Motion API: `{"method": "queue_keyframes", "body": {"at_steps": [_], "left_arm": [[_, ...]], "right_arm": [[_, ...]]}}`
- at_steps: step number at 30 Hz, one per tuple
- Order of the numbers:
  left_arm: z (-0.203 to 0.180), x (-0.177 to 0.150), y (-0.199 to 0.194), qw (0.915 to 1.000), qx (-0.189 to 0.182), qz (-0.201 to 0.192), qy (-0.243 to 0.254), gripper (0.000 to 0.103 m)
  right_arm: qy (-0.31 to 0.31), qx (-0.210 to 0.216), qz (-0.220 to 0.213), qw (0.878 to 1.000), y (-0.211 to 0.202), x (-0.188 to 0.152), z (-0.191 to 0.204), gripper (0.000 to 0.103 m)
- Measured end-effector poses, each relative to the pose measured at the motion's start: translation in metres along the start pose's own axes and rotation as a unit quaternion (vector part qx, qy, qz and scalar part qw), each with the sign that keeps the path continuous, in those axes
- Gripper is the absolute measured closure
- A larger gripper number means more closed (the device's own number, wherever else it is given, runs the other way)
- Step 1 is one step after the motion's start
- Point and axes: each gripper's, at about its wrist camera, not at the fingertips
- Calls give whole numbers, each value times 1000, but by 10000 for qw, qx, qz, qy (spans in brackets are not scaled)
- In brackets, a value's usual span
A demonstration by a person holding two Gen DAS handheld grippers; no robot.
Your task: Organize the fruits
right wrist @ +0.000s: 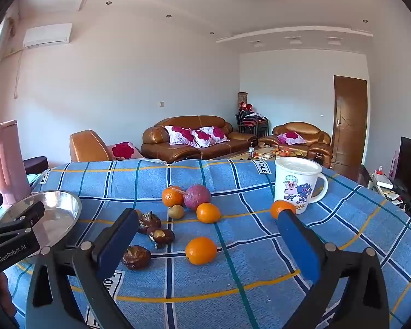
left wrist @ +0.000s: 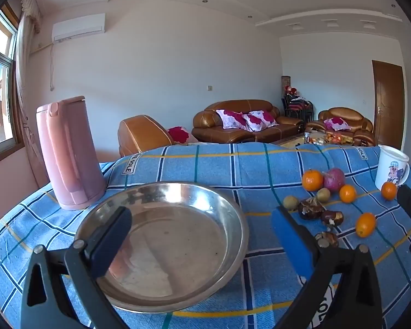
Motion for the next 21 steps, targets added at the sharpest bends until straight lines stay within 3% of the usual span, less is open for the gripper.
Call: {"method": "queue_keyframes", "body": {"at_steps": [5,21], "left_arm": [[-1,-2,2,9999,99,27,-21,0],[-1,-2,3,9997,-130,178,-70,0]], "right_arm": [[15,15,27,10000,2,0,4,1],[-54,-53,46,10000,3,0,2,1]]}}
Point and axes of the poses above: each gripper's, at about its wrist camera, not at the fingertips, and y roughly the way its jaws point, z to its left, x to its top, and after that the axes turned 7 degrees about -x, right-handed
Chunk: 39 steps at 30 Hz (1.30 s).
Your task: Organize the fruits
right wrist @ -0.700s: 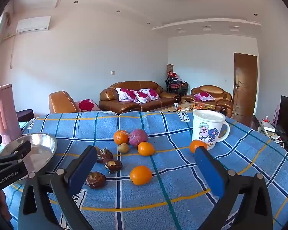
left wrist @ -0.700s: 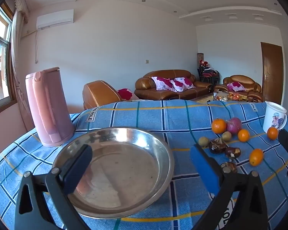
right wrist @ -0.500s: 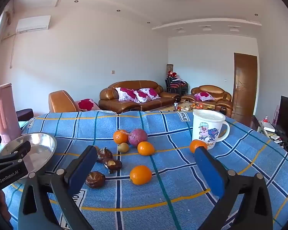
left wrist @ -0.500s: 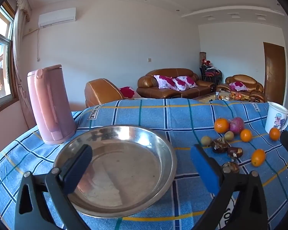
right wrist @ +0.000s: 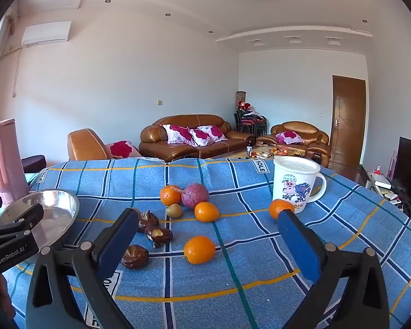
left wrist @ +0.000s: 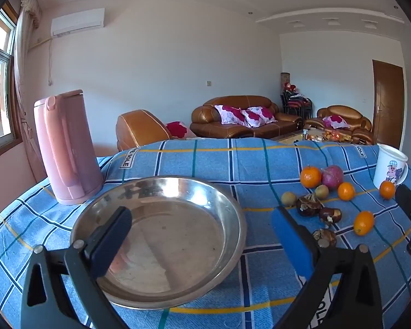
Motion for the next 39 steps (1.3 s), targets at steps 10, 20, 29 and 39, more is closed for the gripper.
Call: {"method": "queue_keyframes", "body": {"at_steps": [10,20,29,39], "left_arm": [[-4,0,-6,9999,-78,-67,86,0],[-8,-1,-9,9997,-189,-109,113,0],[-9,-2,-10,9997,-185,-109,122,0],[-12,-4,-11,9997,-185,-87,107,0]], "right_arm": [[-8,11,-38,10000,-2,0,0,1],[-37,178,-73,9998,-2,1,7,1],[-41,173,-95,9998,-3,0,7,1],[-25,148,-103,9998,-3,0,7,1]]}}
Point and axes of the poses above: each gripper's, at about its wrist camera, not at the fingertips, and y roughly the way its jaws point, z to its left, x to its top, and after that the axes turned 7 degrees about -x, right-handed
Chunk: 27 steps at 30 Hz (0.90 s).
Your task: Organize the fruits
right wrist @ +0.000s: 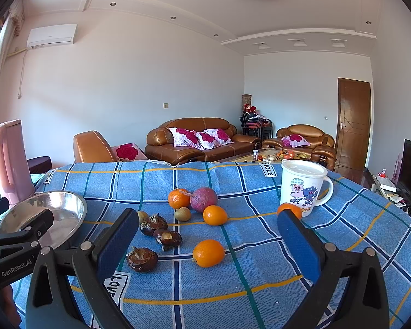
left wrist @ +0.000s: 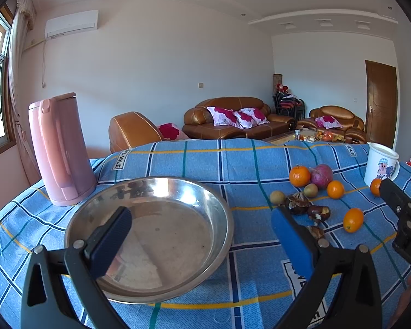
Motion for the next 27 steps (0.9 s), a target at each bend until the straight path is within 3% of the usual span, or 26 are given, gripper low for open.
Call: {"method": "queue_keyframes", "body": {"at_steps": [27], "left_arm": [[2,1,1,10000,-3,29,-3,0]], "right_arm": [[7,-13,6,10000,1,0,-1,1]]}}
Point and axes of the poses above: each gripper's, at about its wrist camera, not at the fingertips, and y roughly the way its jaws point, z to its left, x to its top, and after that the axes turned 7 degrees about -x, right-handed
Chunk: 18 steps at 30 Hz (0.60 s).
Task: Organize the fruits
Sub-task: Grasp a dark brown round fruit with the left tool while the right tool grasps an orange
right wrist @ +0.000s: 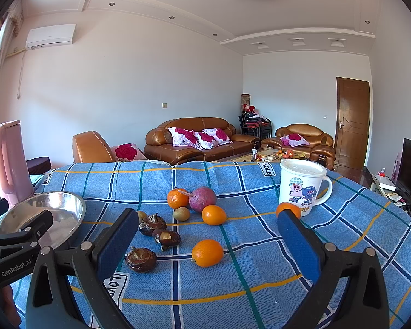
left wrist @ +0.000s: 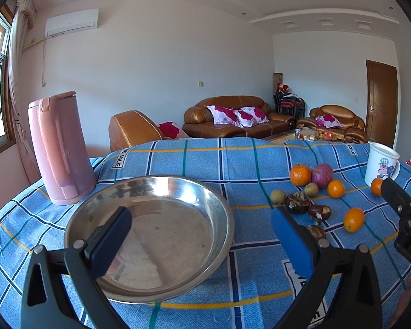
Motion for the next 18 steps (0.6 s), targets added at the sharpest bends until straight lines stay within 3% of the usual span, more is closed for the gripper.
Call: {"method": "queue_keyframes", "body": {"at_steps": [13,18], "left_arm": [[-2,-4,0,10000,-53,73,31,0],[-6,-2,4,9993,-263,258,32,0]], "right_arm": [[119,-33,79,9999,3,-1,-6,1],[240,-131,442,9987,17,-2,-16,1]]}}
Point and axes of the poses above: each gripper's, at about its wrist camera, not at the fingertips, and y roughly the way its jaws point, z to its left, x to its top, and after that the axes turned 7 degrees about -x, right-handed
